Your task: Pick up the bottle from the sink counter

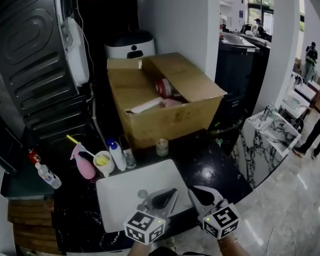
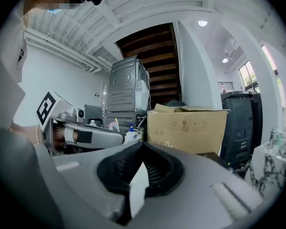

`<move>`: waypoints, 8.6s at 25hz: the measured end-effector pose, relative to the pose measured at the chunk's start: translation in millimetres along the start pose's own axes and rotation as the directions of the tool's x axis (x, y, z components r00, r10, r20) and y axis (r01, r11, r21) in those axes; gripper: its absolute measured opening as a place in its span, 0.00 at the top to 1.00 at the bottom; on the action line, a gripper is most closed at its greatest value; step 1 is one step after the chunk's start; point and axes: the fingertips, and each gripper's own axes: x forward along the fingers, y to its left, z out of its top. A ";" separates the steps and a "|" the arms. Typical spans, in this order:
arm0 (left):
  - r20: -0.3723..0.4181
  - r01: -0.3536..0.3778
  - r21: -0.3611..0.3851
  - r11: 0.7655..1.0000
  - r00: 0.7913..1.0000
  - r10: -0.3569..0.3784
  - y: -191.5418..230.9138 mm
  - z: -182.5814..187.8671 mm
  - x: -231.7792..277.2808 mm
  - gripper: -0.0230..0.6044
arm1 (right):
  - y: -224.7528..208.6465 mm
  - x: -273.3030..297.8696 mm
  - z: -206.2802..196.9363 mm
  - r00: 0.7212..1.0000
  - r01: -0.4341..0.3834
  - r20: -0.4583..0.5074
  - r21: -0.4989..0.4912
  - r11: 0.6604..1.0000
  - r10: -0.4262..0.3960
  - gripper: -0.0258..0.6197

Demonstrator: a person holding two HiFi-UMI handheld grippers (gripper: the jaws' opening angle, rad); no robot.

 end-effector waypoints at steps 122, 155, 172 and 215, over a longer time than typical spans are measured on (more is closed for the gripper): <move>-0.248 -0.550 -0.013 0.835 0.811 0.531 291.7 -110.3 207.4 0.42 | -166.8 199.9 -109.2 0.944 -0.253 -0.138 0.286 0.924 0.301 0.96; -0.331 -0.545 0.071 0.836 0.777 0.535 313.2 -121.9 240.9 0.40 | -193.9 197.5 -109.0 0.949 -0.240 -0.133 0.286 0.928 0.286 0.96; -0.385 -0.587 0.159 0.794 0.704 0.597 321.3 -128.3 245.0 0.40 | -199.9 185.9 -119.8 0.948 -0.227 -0.160 0.272 0.935 0.276 0.96; -0.212 -0.486 -0.090 0.869 0.862 0.460 251.6 -90.4 170.0 0.41 | -141.6 179.7 -81.0 0.947 -0.275 -0.103 0.229 0.934 0.304 0.96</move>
